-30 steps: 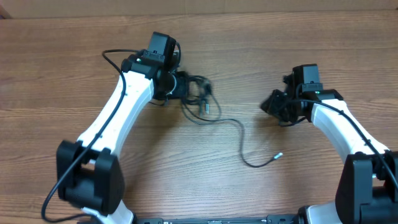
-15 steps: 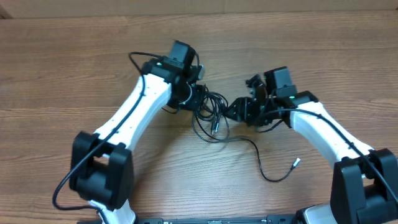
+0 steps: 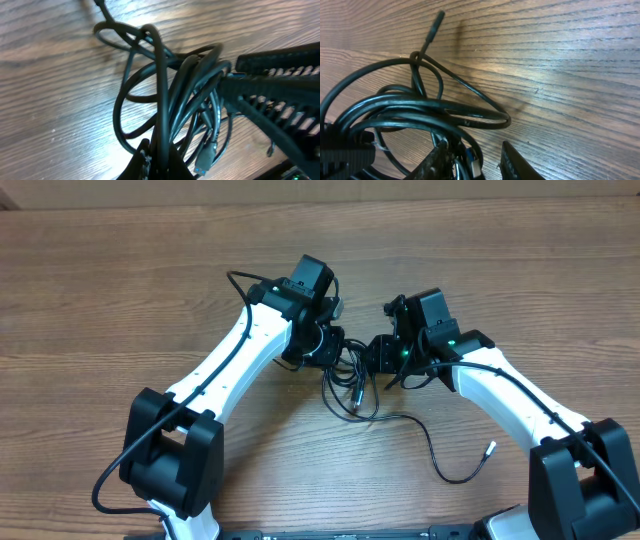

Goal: Untangle cables

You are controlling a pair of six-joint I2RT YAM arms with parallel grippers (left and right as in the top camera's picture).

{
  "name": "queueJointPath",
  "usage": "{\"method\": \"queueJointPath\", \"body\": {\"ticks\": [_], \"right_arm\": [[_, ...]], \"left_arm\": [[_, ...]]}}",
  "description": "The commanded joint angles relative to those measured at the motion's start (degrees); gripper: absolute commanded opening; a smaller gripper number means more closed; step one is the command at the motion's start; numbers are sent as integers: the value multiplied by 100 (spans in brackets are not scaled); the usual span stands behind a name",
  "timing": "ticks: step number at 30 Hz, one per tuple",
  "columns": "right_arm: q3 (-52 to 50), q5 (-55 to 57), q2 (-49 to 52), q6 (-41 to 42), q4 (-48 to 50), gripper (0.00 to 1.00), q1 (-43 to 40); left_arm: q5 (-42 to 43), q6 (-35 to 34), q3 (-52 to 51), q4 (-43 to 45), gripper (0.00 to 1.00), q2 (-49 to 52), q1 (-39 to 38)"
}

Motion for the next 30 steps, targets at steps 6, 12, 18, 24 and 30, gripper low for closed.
{"method": "queueJointPath", "body": {"ticks": [6,12,18,24,30], "right_arm": [[-435,411,-57,-2,-260,4,33],[-446,2927,-59,1241,-1134,18,-98],[195,811,-129,319,-949,70,-409],[544,-852,-127,-103,-715,73,-173],[540,348,-76,-181,-533,65,221]], "left_arm": [[420,-81,24,216,4,-4,81],[140,-76,24,7,4,-197,463],[142,72,24,-114,4,-269,509],[168,81,24,-42,4,-269,192],[184,201,24,-50,4,-275,-114]]}}
